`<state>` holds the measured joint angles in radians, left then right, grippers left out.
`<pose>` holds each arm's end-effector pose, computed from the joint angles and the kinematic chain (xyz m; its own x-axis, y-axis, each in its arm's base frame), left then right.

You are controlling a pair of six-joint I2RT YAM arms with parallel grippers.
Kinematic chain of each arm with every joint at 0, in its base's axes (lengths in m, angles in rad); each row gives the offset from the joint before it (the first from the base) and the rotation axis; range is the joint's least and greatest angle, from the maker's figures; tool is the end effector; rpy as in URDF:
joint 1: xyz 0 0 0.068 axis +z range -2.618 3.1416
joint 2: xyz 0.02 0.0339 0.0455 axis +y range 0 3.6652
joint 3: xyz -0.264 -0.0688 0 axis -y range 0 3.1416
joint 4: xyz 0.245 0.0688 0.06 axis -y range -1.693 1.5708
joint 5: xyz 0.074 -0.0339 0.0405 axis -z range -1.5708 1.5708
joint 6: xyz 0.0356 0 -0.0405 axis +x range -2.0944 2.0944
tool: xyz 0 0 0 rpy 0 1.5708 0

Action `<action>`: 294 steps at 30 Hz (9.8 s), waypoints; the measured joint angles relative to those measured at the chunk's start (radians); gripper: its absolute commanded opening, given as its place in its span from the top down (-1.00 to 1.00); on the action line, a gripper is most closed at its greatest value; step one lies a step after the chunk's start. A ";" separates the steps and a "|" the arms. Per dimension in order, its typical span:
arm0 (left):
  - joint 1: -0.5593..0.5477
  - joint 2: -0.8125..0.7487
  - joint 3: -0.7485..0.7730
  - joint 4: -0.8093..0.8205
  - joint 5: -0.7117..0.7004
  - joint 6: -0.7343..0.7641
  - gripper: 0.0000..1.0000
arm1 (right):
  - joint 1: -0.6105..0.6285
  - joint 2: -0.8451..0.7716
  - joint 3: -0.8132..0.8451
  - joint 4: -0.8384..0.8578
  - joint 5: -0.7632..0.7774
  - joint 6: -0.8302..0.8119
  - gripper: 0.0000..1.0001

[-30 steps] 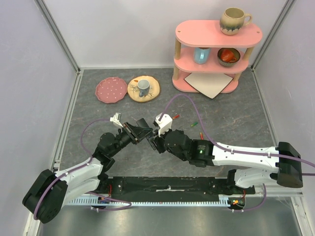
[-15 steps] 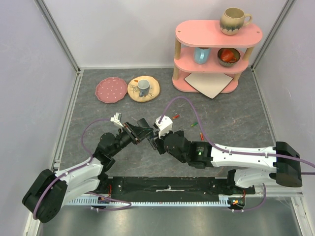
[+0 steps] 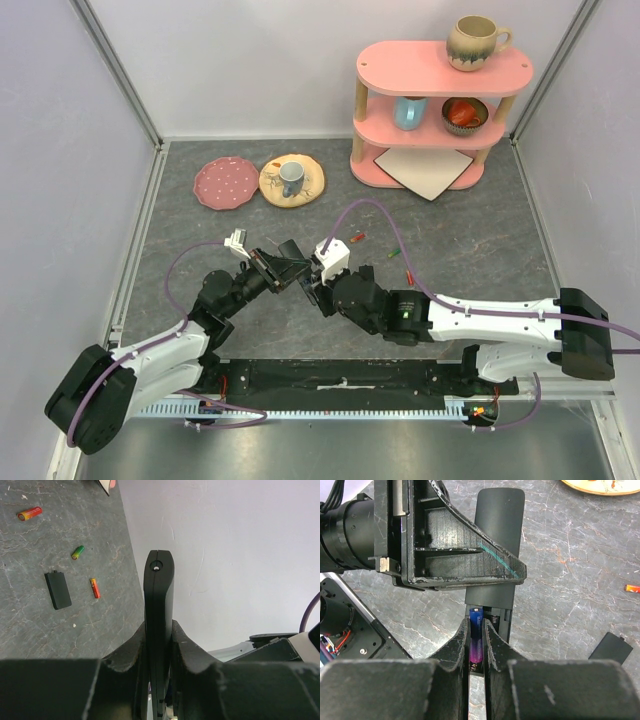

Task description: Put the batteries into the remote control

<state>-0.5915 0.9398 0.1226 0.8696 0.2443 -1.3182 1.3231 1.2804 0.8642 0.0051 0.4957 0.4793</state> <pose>0.1480 -0.1098 0.1947 -0.7072 -0.6568 -0.2618 0.2274 0.1394 -0.9638 0.0873 0.2763 0.2802 -0.4309 -0.0494 -0.9010 -0.6167 0.7451 0.2541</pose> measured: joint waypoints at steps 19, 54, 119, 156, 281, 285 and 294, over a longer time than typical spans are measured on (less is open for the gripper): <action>-0.026 -0.070 -0.048 0.014 -0.064 0.072 0.96 | 0.016 0.053 0.071 -0.127 0.000 0.142 1.00; -0.032 -0.082 -0.058 0.035 -0.083 0.088 0.96 | 0.028 0.091 0.145 -0.224 0.061 0.203 0.53; -0.032 0.121 -0.043 0.384 0.019 0.046 0.96 | -0.327 -0.269 -0.205 0.162 -0.568 0.486 -0.77; -0.032 0.062 -0.036 0.420 0.037 0.047 0.96 | -0.351 -0.108 -0.301 0.448 -0.690 0.711 -0.66; -0.032 -0.341 -0.072 -0.034 0.056 0.105 0.96 | -0.826 0.094 -0.240 -0.328 -0.236 0.143 0.33; -0.032 -0.337 -0.072 -0.033 0.056 0.105 0.96 | -0.828 0.093 -0.245 -0.313 -0.239 0.140 0.38; -0.032 -0.330 -0.072 -0.031 0.056 0.105 0.96 | -0.830 0.084 -0.255 -0.297 -0.261 0.129 0.58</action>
<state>-0.6239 0.6098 0.0509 0.8391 0.3008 -1.2133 0.4927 1.3640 0.6090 -0.2916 0.2352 0.6086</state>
